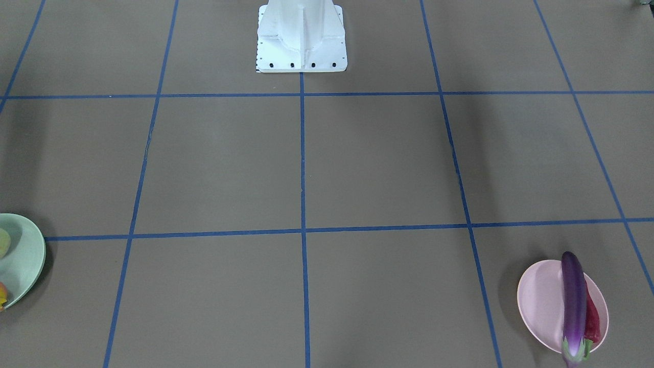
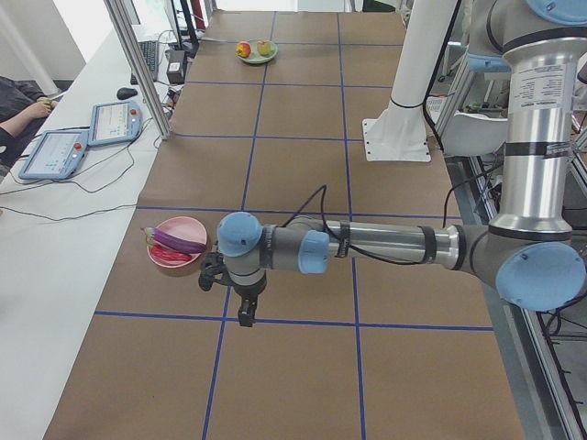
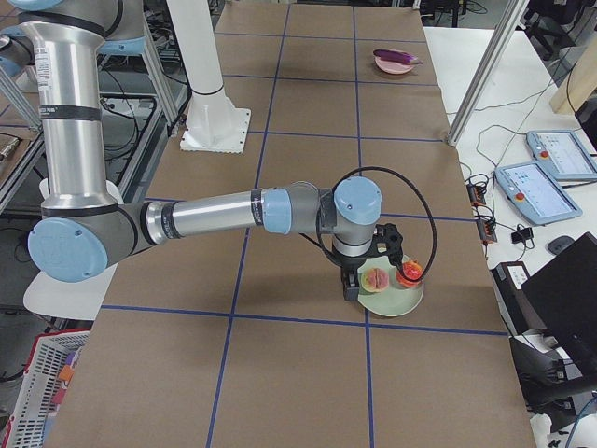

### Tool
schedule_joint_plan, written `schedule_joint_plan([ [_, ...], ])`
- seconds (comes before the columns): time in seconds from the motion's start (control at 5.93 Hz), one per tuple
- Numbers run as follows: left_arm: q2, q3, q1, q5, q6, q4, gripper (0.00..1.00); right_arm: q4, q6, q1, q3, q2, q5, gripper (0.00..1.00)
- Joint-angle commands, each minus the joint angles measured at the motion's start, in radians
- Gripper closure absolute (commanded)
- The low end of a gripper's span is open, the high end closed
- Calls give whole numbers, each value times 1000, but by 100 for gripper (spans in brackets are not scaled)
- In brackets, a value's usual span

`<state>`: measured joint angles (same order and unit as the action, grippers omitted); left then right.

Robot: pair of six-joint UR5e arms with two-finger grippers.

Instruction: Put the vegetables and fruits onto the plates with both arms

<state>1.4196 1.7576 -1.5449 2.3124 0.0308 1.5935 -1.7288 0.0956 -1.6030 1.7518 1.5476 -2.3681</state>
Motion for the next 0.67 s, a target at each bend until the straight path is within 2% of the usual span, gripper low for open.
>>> schedule_joint_plan([
  [0.0, -166, 151, -9, -4, 0, -9, 0, 0, 3, 0, 3, 0, 4, 0],
  [0.51, -122, 132, -20, 15, -12, -7, 0, -6, 12, 0, 20, 29, 74, 0],
])
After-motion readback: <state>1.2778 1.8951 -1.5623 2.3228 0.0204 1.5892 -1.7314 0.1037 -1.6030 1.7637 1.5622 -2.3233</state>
